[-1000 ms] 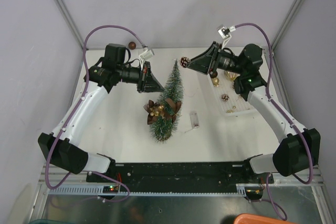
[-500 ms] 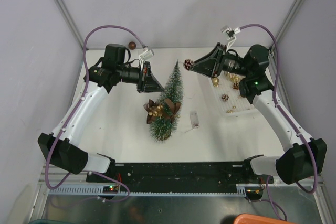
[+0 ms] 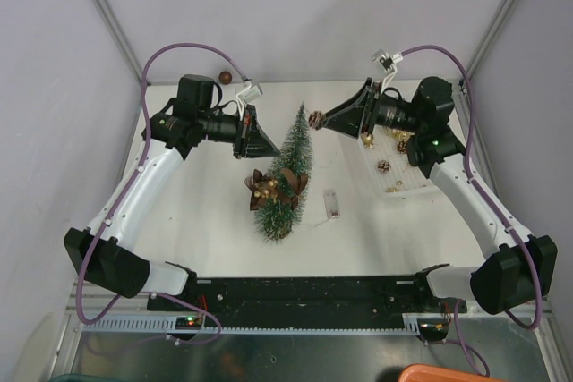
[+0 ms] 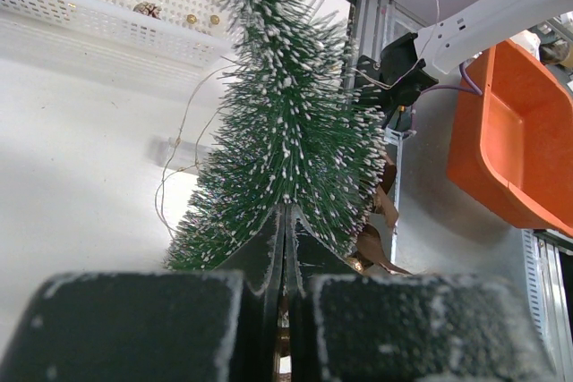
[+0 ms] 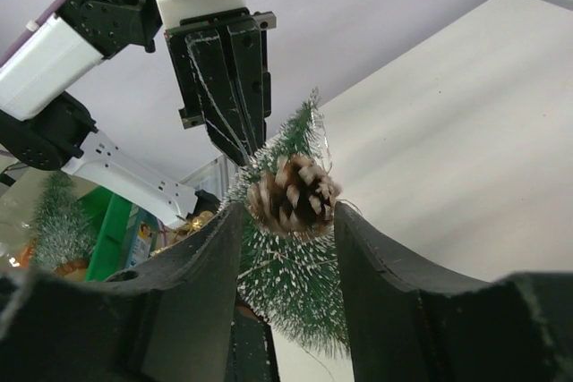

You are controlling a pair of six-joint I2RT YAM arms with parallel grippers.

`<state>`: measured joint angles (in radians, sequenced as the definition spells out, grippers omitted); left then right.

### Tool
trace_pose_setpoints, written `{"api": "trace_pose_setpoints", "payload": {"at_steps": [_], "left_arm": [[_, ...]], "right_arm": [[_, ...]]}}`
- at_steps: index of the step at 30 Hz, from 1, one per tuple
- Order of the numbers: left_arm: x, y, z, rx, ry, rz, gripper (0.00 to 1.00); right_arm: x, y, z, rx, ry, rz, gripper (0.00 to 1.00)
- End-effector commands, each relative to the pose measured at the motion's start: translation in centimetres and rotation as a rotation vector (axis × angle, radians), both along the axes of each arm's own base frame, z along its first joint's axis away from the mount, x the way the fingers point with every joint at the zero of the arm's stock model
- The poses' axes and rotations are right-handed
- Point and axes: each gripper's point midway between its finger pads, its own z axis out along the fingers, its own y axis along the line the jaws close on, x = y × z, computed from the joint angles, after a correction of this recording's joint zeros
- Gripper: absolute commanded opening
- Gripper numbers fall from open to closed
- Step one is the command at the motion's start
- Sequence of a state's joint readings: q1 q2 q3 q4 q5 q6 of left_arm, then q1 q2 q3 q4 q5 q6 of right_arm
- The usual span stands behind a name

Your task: Decorate the small christmas tree

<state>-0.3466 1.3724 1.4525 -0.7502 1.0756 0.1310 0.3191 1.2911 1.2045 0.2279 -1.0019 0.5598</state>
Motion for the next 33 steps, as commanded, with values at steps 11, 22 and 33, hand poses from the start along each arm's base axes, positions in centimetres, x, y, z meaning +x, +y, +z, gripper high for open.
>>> {"api": "trace_pose_setpoints", "payload": {"at_steps": [11, 22, 33], "left_arm": [[-0.7, 0.2, 1.3, -0.015, -0.044, 0.001, 0.00], [-0.5, 0.6, 1.7, -0.010, -0.058, 0.033, 0.01], [-0.8, 1.7, 2.3, -0.009, -0.084, 0.078, 0.04]], "right_arm": [[-0.5, 0.7, -1.3, -0.031, -0.015, 0.005, 0.57], [-0.1, -2.7, 0.7, -0.024, -0.062, -0.119, 0.75], [0.4, -4.8, 1.1, -0.033, -0.055, -0.209, 0.81]]}}
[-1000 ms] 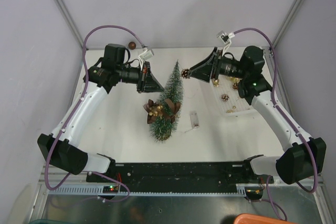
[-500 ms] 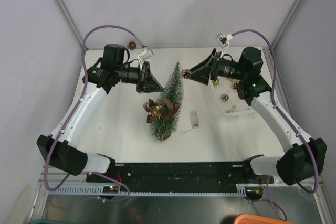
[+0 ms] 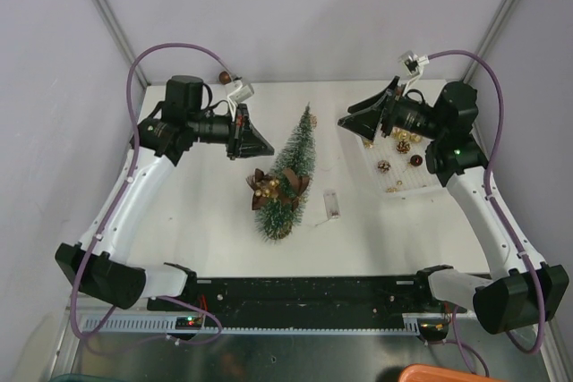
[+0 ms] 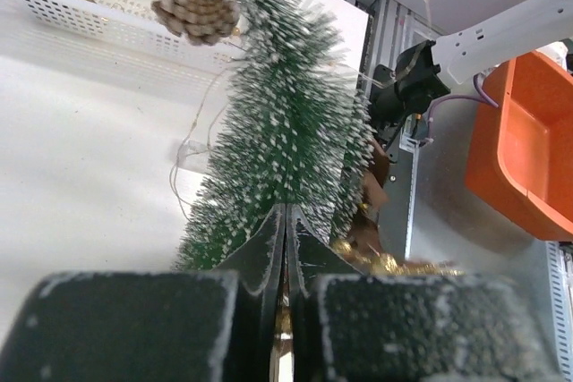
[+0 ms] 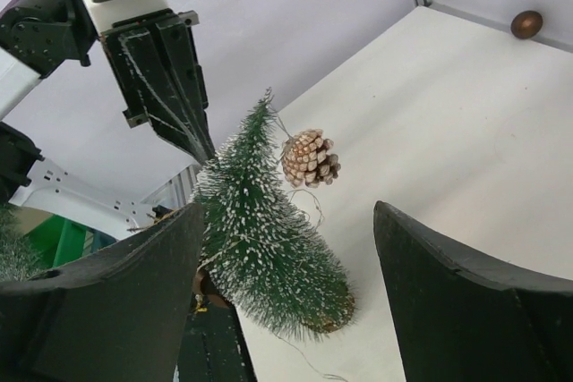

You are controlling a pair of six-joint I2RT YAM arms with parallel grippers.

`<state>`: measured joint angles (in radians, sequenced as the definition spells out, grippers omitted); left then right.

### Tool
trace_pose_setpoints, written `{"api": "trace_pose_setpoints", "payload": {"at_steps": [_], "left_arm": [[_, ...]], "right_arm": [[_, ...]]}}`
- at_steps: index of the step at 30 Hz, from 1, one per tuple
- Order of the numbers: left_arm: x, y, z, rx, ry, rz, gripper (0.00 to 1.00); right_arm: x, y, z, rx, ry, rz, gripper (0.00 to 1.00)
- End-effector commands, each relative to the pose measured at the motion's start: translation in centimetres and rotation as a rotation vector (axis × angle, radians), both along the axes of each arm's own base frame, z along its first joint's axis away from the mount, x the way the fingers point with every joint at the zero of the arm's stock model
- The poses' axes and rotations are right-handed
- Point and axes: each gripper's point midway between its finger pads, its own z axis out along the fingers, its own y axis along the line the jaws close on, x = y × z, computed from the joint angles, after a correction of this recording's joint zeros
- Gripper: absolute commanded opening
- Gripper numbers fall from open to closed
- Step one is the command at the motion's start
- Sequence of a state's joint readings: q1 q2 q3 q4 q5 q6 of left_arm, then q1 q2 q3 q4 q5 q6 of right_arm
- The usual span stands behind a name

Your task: Decorate the small christmas tree

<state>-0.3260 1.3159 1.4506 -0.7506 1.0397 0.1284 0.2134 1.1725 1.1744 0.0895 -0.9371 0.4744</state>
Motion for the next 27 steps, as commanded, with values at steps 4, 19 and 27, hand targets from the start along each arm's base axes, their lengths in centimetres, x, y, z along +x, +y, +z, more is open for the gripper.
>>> {"api": "trace_pose_setpoints", "payload": {"at_steps": [4, 19, 27], "left_arm": [[-0.9, 1.1, 1.3, -0.009, -0.040, 0.052, 0.22], [-1.0, 5.1, 4.5, -0.016, -0.152, 0.260, 0.99], [1.1, 9.7, 4.2, 0.064, -0.185, 0.531, 1.00]], "right_arm": [[-0.3, -1.1, 0.9, -0.005, -0.025, -0.068, 0.82], [-0.8, -4.3, 0.4, -0.033, 0.059, -0.274, 0.97], [-1.7, -6.6, -2.3, -0.123, 0.147, -0.435, 0.99]]}}
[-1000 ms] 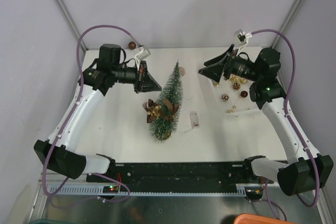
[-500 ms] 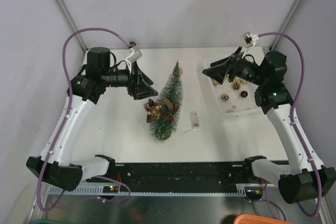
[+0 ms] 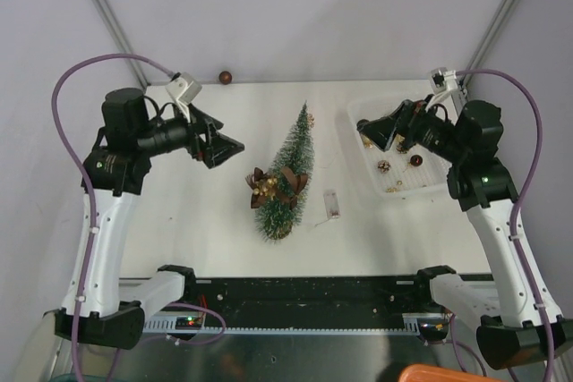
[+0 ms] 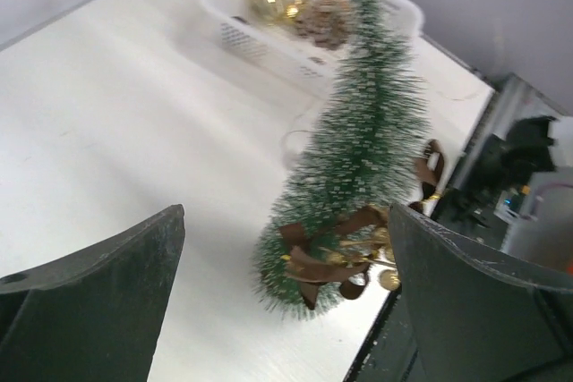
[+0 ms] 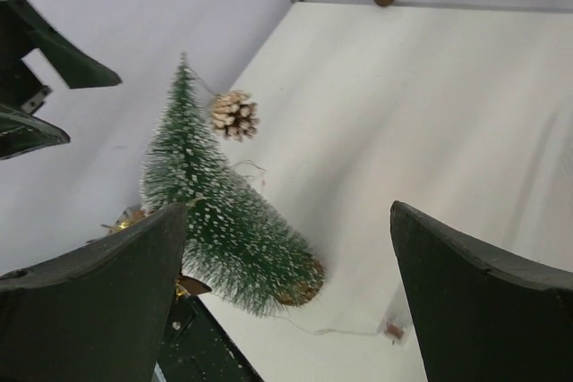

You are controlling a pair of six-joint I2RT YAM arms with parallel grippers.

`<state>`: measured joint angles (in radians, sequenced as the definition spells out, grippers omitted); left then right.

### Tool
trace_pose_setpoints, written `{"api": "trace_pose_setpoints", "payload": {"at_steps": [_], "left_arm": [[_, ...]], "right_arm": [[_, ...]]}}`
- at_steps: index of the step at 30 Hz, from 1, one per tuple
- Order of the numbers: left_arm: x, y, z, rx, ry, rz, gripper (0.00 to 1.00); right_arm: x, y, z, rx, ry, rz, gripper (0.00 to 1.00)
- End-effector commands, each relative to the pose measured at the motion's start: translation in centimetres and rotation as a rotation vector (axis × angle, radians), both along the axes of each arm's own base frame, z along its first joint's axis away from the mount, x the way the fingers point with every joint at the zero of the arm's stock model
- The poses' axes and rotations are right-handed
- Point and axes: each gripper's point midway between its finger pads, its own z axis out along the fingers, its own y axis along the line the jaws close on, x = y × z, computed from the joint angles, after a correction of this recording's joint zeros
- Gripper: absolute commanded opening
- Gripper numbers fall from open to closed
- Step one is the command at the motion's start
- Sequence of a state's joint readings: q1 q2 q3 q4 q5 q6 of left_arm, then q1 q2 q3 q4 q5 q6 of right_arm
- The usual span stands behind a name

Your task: Decorate the small christmas tree

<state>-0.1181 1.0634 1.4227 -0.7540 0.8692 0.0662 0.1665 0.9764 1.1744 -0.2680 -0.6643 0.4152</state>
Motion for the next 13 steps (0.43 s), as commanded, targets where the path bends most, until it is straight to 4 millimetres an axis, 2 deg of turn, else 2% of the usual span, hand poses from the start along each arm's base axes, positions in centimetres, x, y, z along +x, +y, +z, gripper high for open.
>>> {"api": "trace_pose_setpoints", "payload": {"at_steps": [1, 7, 13], "left_arm": [[1.0, 2.9, -0.6, 0.056, -0.005, 0.212, 1.00], [1.4, 7.3, -2.2, 0.161, -0.044, 0.475, 1.00], [1.5, 9.8, -5.3, 0.248, -0.023, 0.595, 1.00]], "right_arm": [[-0.6, -2.0, -1.9, -0.076, 0.058, -0.132, 0.99], [-2.2, -2.8, -4.1, -0.159, 0.123, -0.189, 0.99], [-3.0, -2.9, -4.3, -0.162, 0.136, -0.194, 0.99]]}}
